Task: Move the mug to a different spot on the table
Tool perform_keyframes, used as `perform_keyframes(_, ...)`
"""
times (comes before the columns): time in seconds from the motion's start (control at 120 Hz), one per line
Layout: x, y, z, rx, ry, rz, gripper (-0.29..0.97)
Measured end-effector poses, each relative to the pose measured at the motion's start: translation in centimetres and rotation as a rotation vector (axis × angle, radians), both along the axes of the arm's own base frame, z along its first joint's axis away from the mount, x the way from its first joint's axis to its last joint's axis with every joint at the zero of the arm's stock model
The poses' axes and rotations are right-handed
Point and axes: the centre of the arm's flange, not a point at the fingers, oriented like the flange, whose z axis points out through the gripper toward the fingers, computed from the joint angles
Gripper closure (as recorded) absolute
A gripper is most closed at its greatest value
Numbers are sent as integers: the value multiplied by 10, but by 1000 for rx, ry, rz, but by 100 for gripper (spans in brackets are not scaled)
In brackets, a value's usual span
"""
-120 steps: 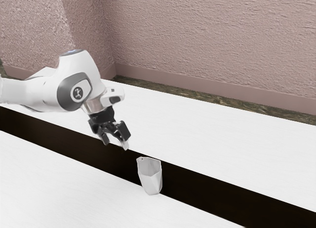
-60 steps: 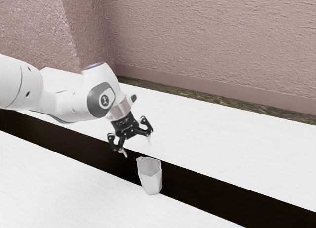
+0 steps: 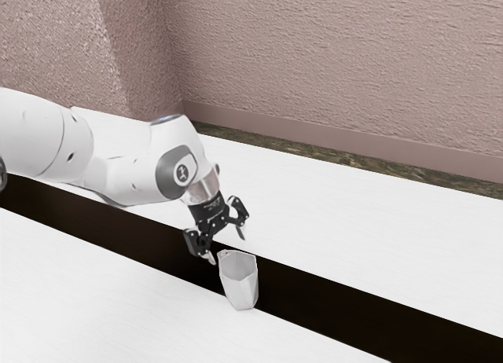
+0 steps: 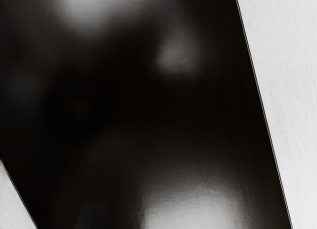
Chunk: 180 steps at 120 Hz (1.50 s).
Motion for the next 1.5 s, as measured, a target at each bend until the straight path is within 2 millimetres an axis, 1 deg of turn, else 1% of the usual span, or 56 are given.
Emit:
perform_keyframes(0.117, -1, -1, -1, 35, 23, 10, 0)
perform_keyframes(0.242, -4, -12, -2, 52, 39, 20, 0)
perform_keyframes(0.342, -5, -15, -3, 58, 49, 40, 0)
perform_keyframes(0.608, -5, -16, -4, 63, 68, 95, 14)
perform_keyframes(0.8, -6, -16, -10, 67, 87, 124, 19)
perform_keyframes(0.983, -7, -16, -12, 68, 94, 144, 20)
perform_keyframes(1.067, -8, -21, -12, 69, 96, 145, 21)
perform_keyframes(1.35, -9, -23, -8, 69, 98, 160, 22)
perform_keyframes(1.5, -10, -23, -6, 69, 100, 165, 19)
